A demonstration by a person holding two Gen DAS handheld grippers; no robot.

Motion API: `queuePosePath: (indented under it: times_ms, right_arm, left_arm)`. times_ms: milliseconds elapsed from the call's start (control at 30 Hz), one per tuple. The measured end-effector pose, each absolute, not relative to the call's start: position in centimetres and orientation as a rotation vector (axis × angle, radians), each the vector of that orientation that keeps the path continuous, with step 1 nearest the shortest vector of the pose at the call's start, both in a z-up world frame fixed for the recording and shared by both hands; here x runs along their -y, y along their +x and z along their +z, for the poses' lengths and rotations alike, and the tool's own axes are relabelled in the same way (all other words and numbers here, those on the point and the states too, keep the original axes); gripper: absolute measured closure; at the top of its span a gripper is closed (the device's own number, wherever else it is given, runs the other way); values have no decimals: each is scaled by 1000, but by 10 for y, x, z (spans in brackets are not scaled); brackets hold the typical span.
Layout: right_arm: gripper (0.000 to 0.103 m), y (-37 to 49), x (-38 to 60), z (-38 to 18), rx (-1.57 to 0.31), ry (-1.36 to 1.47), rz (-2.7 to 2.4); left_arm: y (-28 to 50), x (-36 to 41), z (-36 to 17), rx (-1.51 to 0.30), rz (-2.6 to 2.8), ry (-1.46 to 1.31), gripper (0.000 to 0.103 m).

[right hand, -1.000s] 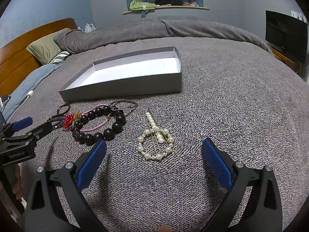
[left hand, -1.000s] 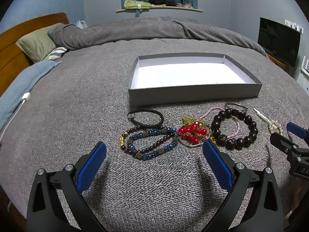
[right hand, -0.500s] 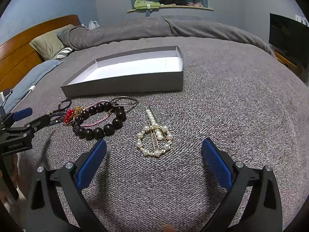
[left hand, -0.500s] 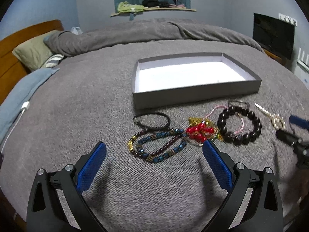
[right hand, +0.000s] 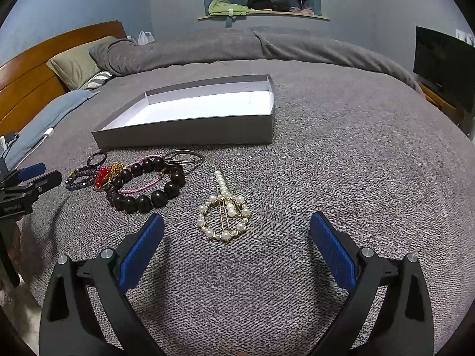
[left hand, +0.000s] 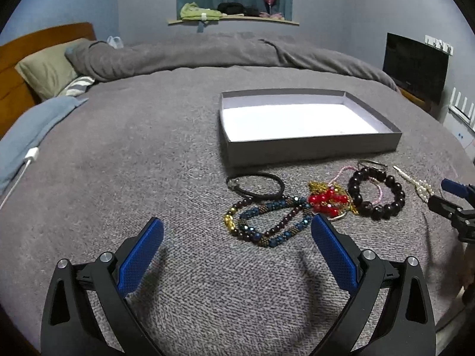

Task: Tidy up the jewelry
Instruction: 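Grasp the black hair tie with the left tool while the right tool grasps the pearl ring brooch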

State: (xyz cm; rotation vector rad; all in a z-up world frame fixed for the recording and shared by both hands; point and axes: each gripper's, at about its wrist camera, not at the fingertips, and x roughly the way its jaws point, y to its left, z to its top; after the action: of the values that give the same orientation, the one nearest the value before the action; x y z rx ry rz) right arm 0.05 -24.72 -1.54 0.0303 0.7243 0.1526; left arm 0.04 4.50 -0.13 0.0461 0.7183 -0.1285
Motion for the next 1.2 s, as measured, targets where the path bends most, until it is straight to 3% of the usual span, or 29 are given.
queuePosePath:
  times_ms: [133,400,433,500,567,867,1067,1133,1200]
  right_arm:
    - [27,4,249,-16,-739,42,143]
    - [37,8,253,-15,-738,52,145]
    - [39,8,253,-15,-738,51,147]
    - [40,9,253,-15,-737,50,149]
    - [41,9,253,-16,-737,48,151]
    - [44,12,247,-18,-745,19,163]
    - [53,8,240,-19,-742,-32,182]
    - [58,7,238,-20,-741,-51,185]
    - [63,7,236,-21,-743,-68,191]
  left_arm:
    - [20,-43,3,-747,-129,33,7]
    - [59,-35,1,-797,-149,55,10]
    - [61,-33,0,-801,-148,68,13]
    - [68,-31,-3,-826,-150,99,31]
    - [71,-32,-8,-846,-153,102,37]
    - [73,-42,-22,-869,-170,72,53]
    - [76,-47,-25,-877,-181,44,57]
    - [76,-46,-25,-877,-183,48,61]
    - [78,-45,-25,-879,-188,49,75]
